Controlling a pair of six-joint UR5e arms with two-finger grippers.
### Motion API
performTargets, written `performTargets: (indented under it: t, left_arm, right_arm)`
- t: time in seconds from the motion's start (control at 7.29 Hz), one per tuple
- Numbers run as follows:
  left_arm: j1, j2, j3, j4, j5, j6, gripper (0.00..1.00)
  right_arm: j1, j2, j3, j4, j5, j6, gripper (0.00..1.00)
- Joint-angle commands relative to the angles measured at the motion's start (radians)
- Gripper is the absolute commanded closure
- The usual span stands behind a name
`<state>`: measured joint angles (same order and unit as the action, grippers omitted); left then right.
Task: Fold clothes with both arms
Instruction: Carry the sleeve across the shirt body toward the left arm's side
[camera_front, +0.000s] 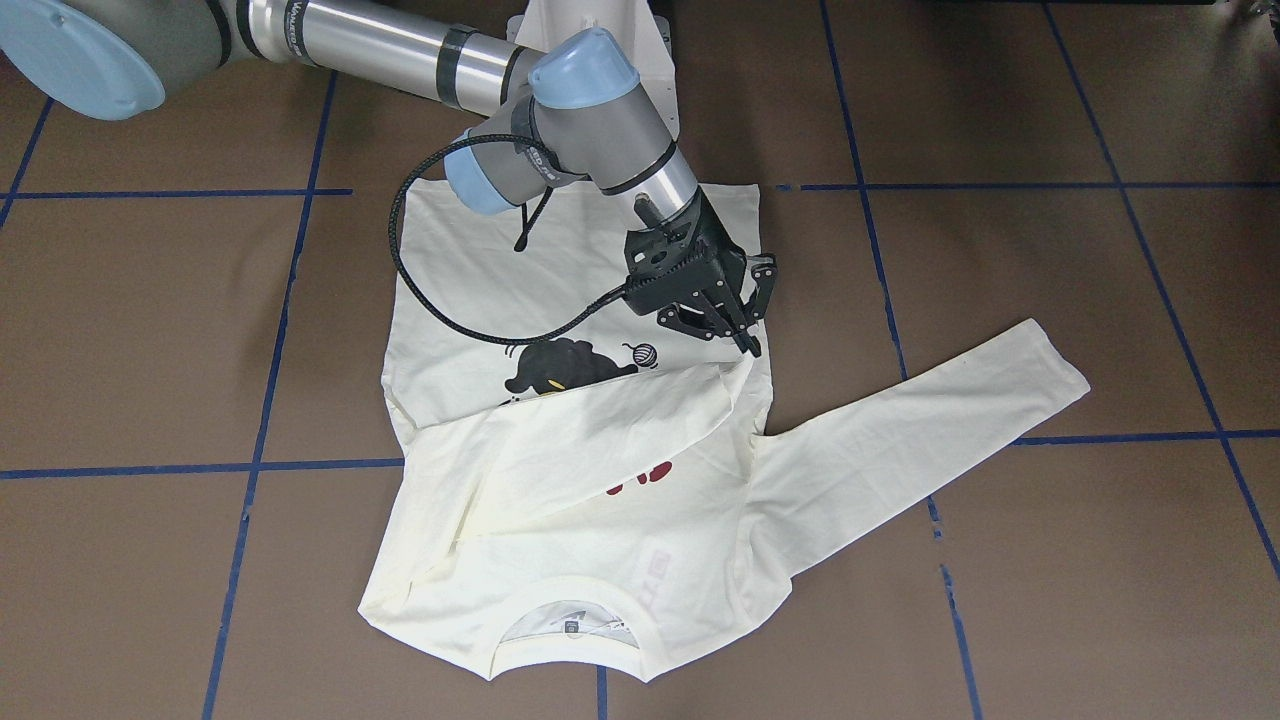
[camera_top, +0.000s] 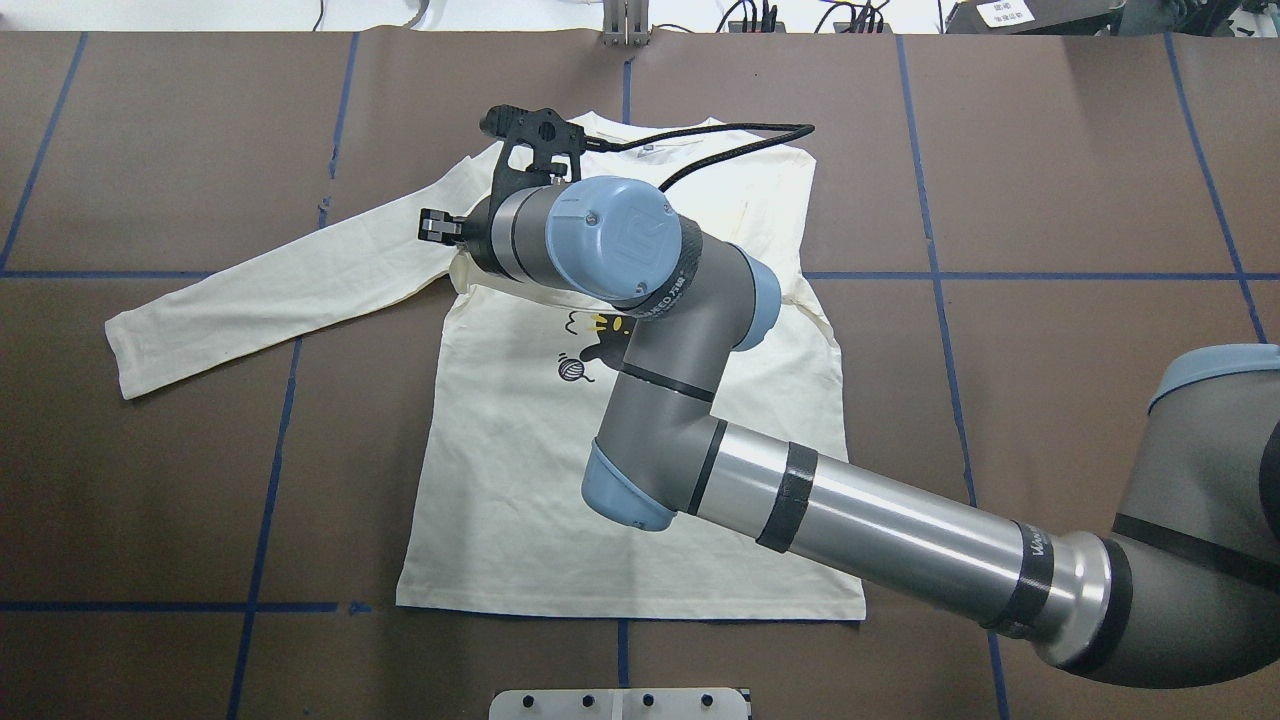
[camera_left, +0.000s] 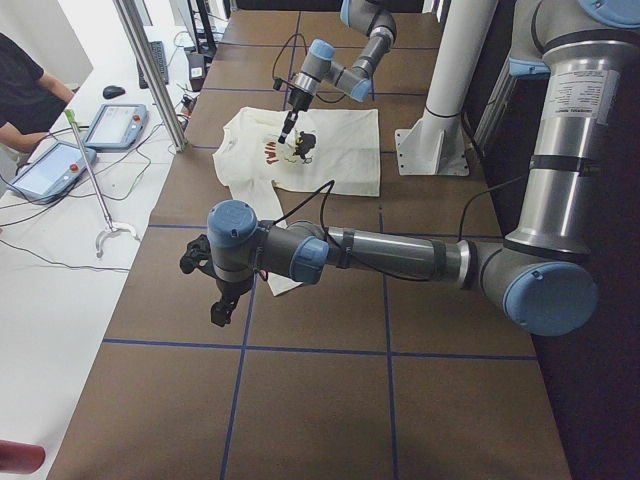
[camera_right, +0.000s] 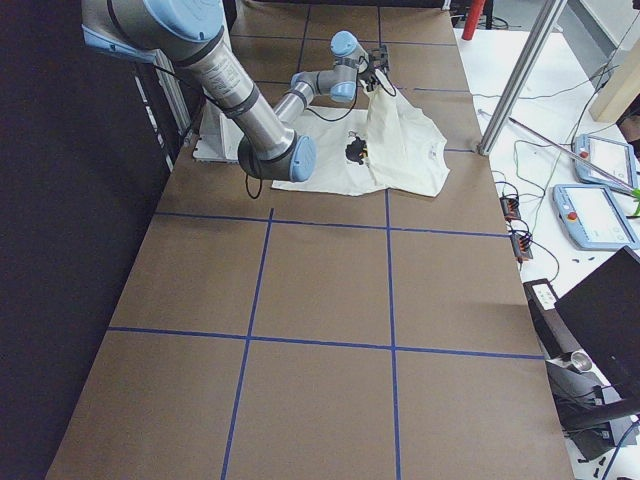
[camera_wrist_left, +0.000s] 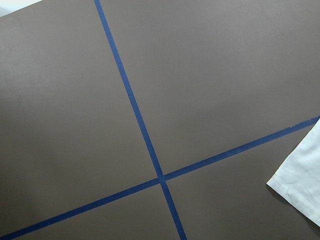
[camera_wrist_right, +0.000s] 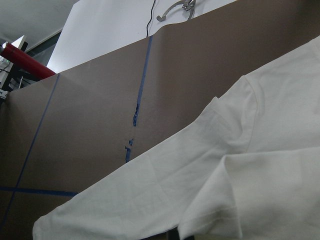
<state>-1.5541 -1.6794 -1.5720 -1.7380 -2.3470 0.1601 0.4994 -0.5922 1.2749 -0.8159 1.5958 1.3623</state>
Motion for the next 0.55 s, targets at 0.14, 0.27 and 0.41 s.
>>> performTargets:
  t: [0.14,0.27,0.41]
  left_arm:
    - [0.000,0.000,0.009,0.000,0.000,-0.001,0.00]
    - [0.000,0.000,0.009,0.000,0.000,-0.001,0.00]
    - [0.000,-0.002,0.009,0.000,0.000,-0.001,0.00]
  right_arm:
    - [-0.015,0.000,-0.002,0.050,-0.036,0.020,1.00]
    - [-0.016,-0.009,0.007,0.104,-0.045,0.021,1.00]
    - [-0.021,-0.029,0.009,0.165,-0.077,0.021,1.00]
